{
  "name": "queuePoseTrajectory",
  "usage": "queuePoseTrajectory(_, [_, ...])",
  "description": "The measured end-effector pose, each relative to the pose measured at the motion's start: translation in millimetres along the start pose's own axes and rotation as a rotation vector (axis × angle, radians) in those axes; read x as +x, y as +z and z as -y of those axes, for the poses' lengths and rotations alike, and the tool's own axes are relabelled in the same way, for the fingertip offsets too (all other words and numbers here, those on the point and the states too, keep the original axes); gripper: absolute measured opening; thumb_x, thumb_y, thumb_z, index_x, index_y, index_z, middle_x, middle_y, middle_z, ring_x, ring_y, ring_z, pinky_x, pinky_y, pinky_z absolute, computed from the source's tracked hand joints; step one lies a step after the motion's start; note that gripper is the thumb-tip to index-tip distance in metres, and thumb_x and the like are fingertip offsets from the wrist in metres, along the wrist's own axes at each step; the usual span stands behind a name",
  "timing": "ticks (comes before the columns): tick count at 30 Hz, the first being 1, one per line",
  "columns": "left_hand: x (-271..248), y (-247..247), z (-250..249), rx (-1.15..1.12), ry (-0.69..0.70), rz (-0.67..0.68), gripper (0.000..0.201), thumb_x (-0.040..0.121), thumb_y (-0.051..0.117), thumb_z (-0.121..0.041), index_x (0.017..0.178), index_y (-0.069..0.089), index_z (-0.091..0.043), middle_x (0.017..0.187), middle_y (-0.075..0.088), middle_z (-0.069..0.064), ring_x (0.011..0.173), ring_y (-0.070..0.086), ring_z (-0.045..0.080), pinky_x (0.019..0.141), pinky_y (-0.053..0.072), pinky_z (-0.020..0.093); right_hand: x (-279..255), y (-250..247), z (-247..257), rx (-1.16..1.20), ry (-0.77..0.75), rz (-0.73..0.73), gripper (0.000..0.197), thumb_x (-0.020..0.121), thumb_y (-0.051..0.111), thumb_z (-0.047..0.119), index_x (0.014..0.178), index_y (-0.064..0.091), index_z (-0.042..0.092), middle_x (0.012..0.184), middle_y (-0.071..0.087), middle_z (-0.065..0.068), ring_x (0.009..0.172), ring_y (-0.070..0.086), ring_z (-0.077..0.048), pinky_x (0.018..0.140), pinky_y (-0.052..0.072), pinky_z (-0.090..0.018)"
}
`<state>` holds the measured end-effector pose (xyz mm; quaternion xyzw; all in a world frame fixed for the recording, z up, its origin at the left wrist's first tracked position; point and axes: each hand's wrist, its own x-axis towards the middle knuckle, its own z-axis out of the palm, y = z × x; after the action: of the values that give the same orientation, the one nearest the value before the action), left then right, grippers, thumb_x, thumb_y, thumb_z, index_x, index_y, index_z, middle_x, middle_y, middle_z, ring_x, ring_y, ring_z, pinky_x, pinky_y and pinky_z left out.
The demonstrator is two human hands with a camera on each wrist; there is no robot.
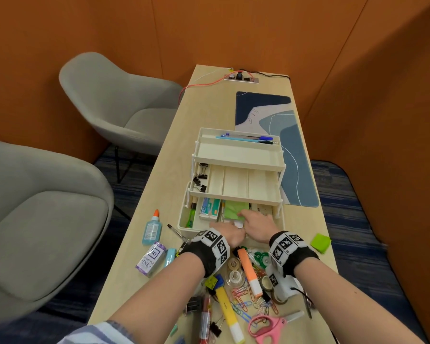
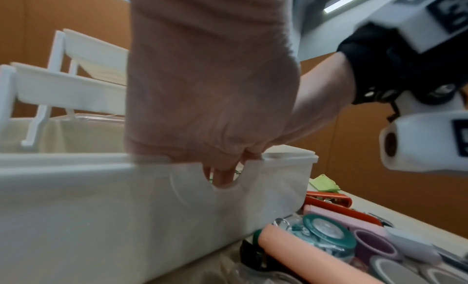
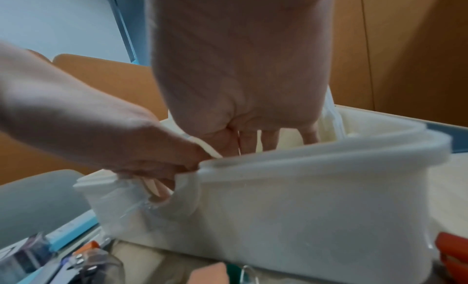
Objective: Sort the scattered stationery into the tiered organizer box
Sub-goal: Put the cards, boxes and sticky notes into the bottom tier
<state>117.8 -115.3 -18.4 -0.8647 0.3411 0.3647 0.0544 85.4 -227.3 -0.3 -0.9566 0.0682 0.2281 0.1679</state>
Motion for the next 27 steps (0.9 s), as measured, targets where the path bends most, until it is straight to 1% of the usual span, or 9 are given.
queuePoseTrajectory(3, [-2.8, 2.4, -4.7, 0.083, -0.026, -0.047, 0.045, 0.098, 0.030, -0.022, 0.139, 0.042, -0.007, 0.149, 0.035, 0.016, 0.127, 0.044, 0.039, 0.102, 0.035, 0.052, 1.5, 1.0, 1.2, 0.028, 0.011, 0.049, 0.052, 0.088, 0.040, 0.010, 0.139, 0.037, 0.021, 0.146, 0.043, 0.001, 0.129, 0.044, -0.019, 0.106, 0.030, -0.046])
queuePoseTrajectory(5, [-8.9, 7.1, -6.6, 0.059, -0.017, -0.229, 0.041, 0.100, 0.028, -0.028, 0.124, 0.055, -0.009, 0.133, 0.054, 0.015, 0.117, 0.054, 0.033, 0.095, 0.040, 0.044, 3.4, 0.6, 1.3, 0.024, 0.025, 0.078, 0.054, 0.088, 0.039, 0.010, 0.140, 0.036, 0.022, 0.147, 0.042, 0.001, 0.130, 0.043, -0.019, 0.105, 0.030, -0.045])
queuePoseTrajectory(7, [-15.3, 10.5, -6.5, 0.045, -0.005, -0.334, 0.041, 0.101, 0.025, -0.030, 0.113, 0.059, -0.009, 0.116, 0.062, 0.015, 0.107, 0.058, 0.030, 0.088, 0.043, 0.039, 3.2, 0.1, 1.5, 0.026, 0.029, 0.074, 0.054, 0.089, 0.037, 0.010, 0.141, 0.036, 0.022, 0.147, 0.041, 0.001, 0.131, 0.042, -0.019, 0.106, 0.030, -0.045])
queuePoseTrajectory(10, [-15.7, 11.3, -4.5, 0.098, 0.014, -0.306, 0.040, 0.101, 0.023, -0.025, 0.113, 0.057, -0.007, 0.114, 0.063, 0.018, 0.106, 0.058, 0.034, 0.085, 0.044, 0.040, -0.1, -0.4, 3.7, 0.074, 0.030, -0.014, 0.051, 0.088, 0.037, 0.007, 0.137, 0.039, 0.020, 0.143, 0.047, 0.001, 0.127, 0.047, -0.022, 0.103, 0.032, -0.044])
queuePoseTrajectory(13, [-12.8, 9.3, -3.9, 0.069, 0.000, -0.282, 0.045, 0.102, 0.019, -0.029, 0.119, 0.055, -0.008, 0.121, 0.059, 0.018, 0.112, 0.055, 0.033, 0.092, 0.041, 0.041, -0.8, -0.3, 5.6, 0.120, 0.027, -0.065, 0.045, 0.085, 0.038, 0.005, 0.128, 0.042, 0.018, 0.127, 0.059, -0.003, 0.116, 0.055, -0.025, 0.097, 0.033, -0.042])
queuePoseTrajectory(17, [-7.4, 11.8, -2.5, 0.027, -0.001, -0.244, 0.046, 0.101, 0.019, -0.030, 0.132, 0.047, -0.010, 0.132, 0.048, 0.017, 0.120, 0.048, 0.029, 0.098, 0.038, 0.045, 0.1, 2.4, 9.6, 0.184, 0.018, -0.057, 0.037, 0.098, 0.028, 0.019, 0.135, 0.034, 0.020, 0.124, 0.063, -0.005, 0.113, 0.057, -0.025, 0.102, 0.033, -0.044])
queuePoseTrajectory(20, [-3.2, 7.9, 0.0, 0.050, 0.038, -0.204, 0.042, 0.100, 0.028, -0.023, 0.137, 0.041, -0.008, 0.136, 0.045, 0.017, 0.125, 0.043, 0.029, 0.099, 0.040, 0.048, -1.1, 0.8, 13.0, 0.234, 0.021, -0.004, 0.042, 0.102, 0.021, 0.031, 0.139, 0.034, 0.019, 0.129, 0.059, -0.009, 0.116, 0.055, -0.028, 0.107, 0.031, -0.044])
queuePoseTrajectory(23, [1.5, 4.3, 1.1, 0.037, 0.064, -0.156, 0.042, 0.097, 0.034, -0.021, 0.137, 0.041, -0.009, 0.138, 0.044, 0.017, 0.123, 0.046, 0.031, 0.100, 0.041, 0.050, -3.1, -3.5, 15.1, 0.161, 0.027, 0.049, 0.052, 0.102, 0.012, 0.040, 0.126, 0.052, 0.017, 0.129, 0.059, -0.008, 0.116, 0.054, -0.024, 0.106, 0.026, -0.045])
queuePoseTrajectory(27, [-2.8, 3.4, -0.8, 0.045, 0.049, -0.101, 0.039, 0.098, 0.031, -0.022, 0.130, 0.050, -0.011, 0.134, 0.052, 0.013, 0.125, 0.046, 0.031, 0.106, 0.031, 0.057, -8.5, -8.8, 19.3, 0.053, 0.055, 0.069, 0.064, 0.100, 0.005, 0.047, 0.121, 0.056, 0.015, 0.125, 0.061, -0.011, 0.115, 0.055, -0.025, 0.110, 0.017, -0.055])
